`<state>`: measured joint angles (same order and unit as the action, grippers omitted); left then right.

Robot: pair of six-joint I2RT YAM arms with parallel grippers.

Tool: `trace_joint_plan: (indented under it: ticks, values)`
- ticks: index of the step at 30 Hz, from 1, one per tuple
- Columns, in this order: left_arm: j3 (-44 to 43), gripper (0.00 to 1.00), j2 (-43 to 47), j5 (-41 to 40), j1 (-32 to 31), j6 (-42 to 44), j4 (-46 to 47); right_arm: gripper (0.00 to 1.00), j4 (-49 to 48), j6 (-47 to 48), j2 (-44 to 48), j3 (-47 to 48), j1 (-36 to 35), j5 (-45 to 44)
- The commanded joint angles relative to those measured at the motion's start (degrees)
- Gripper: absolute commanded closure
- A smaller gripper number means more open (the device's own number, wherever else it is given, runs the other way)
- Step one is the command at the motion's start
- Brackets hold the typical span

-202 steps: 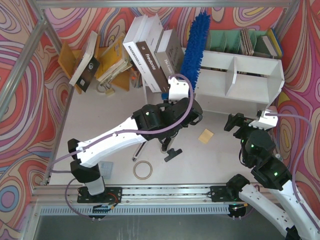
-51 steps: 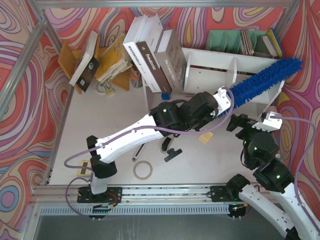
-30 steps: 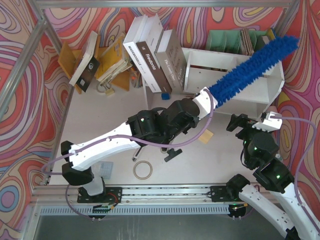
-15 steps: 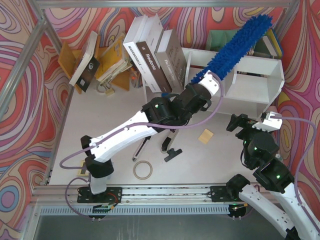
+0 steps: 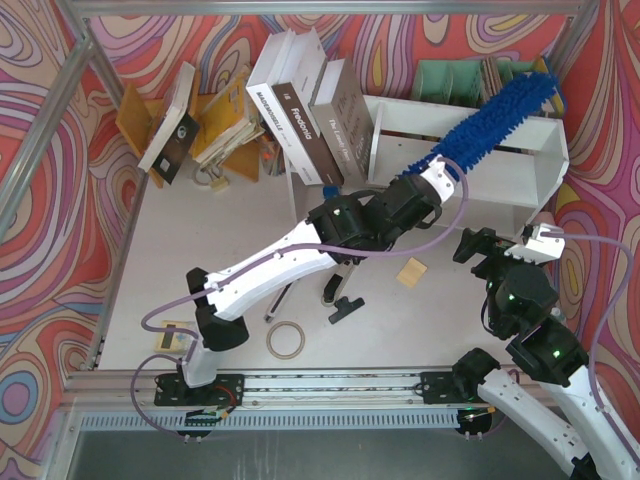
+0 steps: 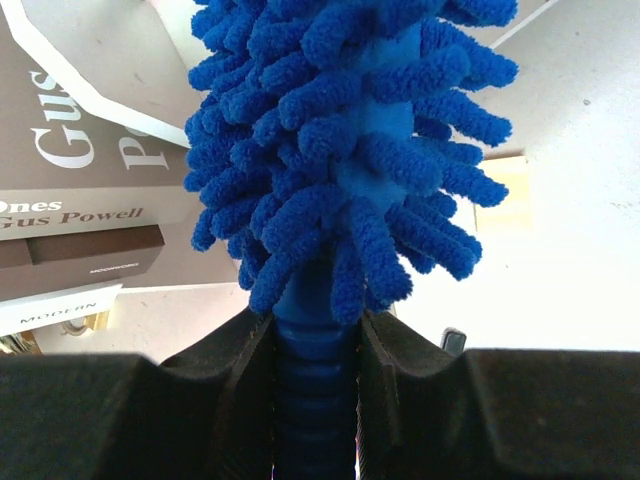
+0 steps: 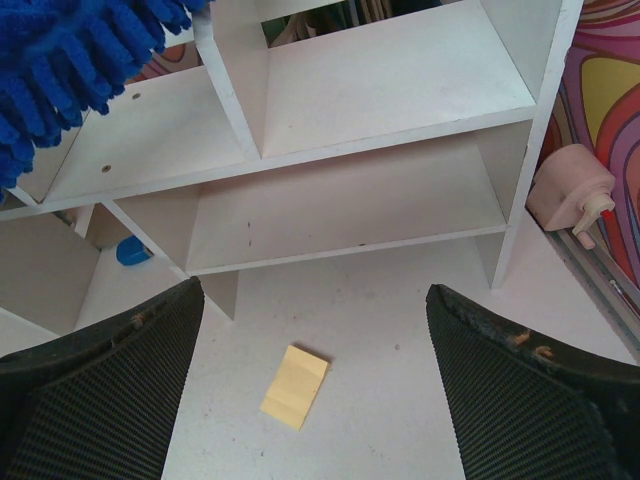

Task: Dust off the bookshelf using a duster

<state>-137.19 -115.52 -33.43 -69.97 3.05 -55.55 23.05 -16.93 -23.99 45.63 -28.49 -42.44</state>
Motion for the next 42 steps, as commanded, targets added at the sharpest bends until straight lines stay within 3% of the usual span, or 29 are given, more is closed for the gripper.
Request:
trace_joint_plan:
  ticks: [1, 6, 16, 23, 27, 33, 37, 42]
  values:
    - [-1.25, 1.0, 1.07, 0.28, -2.25, 2.01, 3.52, 0.18, -0.99, -0.1, 1.05, -0.35, 0.16, -1.14]
    - [2.18, 1.0, 2.28, -2.48, -6.1, 6.91, 7.15, 0.18, -1.02, -0.11, 1.05, -0.36, 0.19, -1.16]
    - [16.81, 1.0, 12.52, 4.33, -8.44, 7.23, 15.2, 0.18, -0.99, -0.08, 0.91, -0.36, 0.12, -1.16]
    - [23.77, 1.0, 18.86, 2.45, -9.3, 5.26, 17.63, 0.18, -1.13, -0.11, 0.7, -0.36, 0.19, -1.07]
    - [29.8, 1.0, 23.08, -4.57, -9.38, 2.04, 22.86, 0.18, -1.08, -0.11, 0.48, -0.29, 0.14, -1.09]
    - [32.24, 1.0, 23.62, -25.06, -12.82, -5.42, 23.39, 0.18, -1.09, -0.09, 0.08, -0.27, 0.16, -1.06]
    - [31.8, 1.0, 22.97, -32.06, -15.62, -13.26, 17.42, 0.18, -1.08, -0.11, -0.01, -0.25, 0.14, -1.07]
    - [32.95, 1.0, 23.88, -34.41, -18.99, -28.42, 6.92, 0.18, -1.16, -0.11, -0.01, -0.25, 0.19, -1.09]
